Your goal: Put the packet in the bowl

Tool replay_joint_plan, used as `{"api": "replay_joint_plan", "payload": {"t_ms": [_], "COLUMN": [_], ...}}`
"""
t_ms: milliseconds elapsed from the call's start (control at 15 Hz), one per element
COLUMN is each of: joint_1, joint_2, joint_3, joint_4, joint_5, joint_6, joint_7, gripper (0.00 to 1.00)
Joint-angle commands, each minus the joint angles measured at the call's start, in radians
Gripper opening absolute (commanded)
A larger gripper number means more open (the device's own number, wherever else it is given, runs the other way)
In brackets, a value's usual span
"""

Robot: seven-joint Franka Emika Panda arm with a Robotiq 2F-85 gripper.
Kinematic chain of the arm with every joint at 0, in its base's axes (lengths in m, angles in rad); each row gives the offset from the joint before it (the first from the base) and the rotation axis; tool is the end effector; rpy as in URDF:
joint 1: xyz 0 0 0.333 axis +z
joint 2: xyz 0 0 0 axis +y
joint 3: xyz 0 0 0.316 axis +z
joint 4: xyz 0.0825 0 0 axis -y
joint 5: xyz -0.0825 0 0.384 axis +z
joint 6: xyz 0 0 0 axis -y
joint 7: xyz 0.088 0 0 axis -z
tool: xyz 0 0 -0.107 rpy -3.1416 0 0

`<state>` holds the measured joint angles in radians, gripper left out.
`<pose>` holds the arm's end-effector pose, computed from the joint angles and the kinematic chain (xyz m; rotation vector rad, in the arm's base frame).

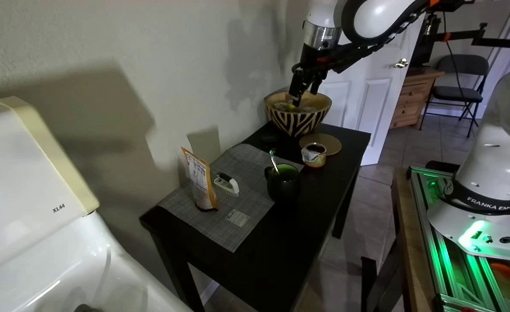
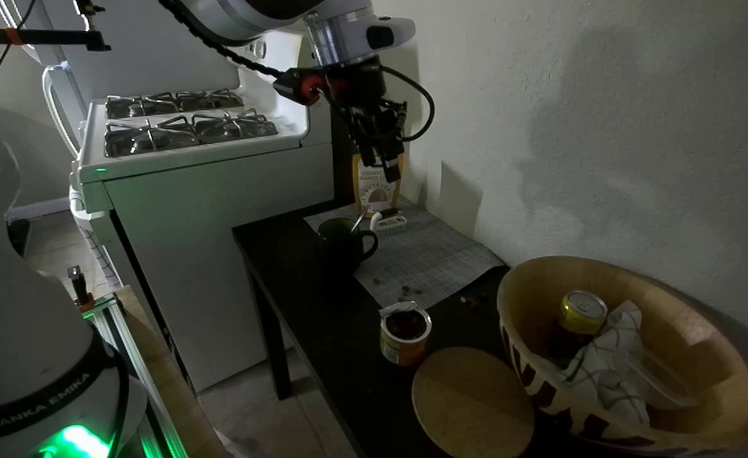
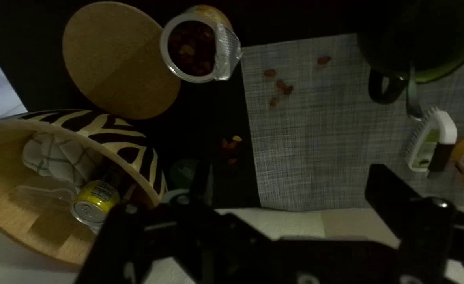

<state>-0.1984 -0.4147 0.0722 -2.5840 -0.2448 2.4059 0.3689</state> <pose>0.4192 -0.0547 0.4236 2.8921 -0.4891 0.3779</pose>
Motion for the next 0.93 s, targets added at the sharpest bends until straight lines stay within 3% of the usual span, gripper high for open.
{"api": "replay_joint_plan", "payload": {"t_ms": [0,200,400,667,867], "joint_1": [0.023,0.038,0.050,0.135,0.237], "joint_2": [0.093,0.206,0.346,0.533,0.633], "joint_3": [0.066,0.138,0.182,0.121,0.050], "joint_4": [0.056,0.146,0.260,0.430,0.528], "joint_5": [0.052,0.040,-0.061,-0.136,-0.179], "joint_6": [0.107,0.185,0.222,0.200,0.187], "joint_7": [0.218,0.381,0.534,0.569,0.652], "gripper": [1.00,1.00,1.00,1.00,1.00]}}
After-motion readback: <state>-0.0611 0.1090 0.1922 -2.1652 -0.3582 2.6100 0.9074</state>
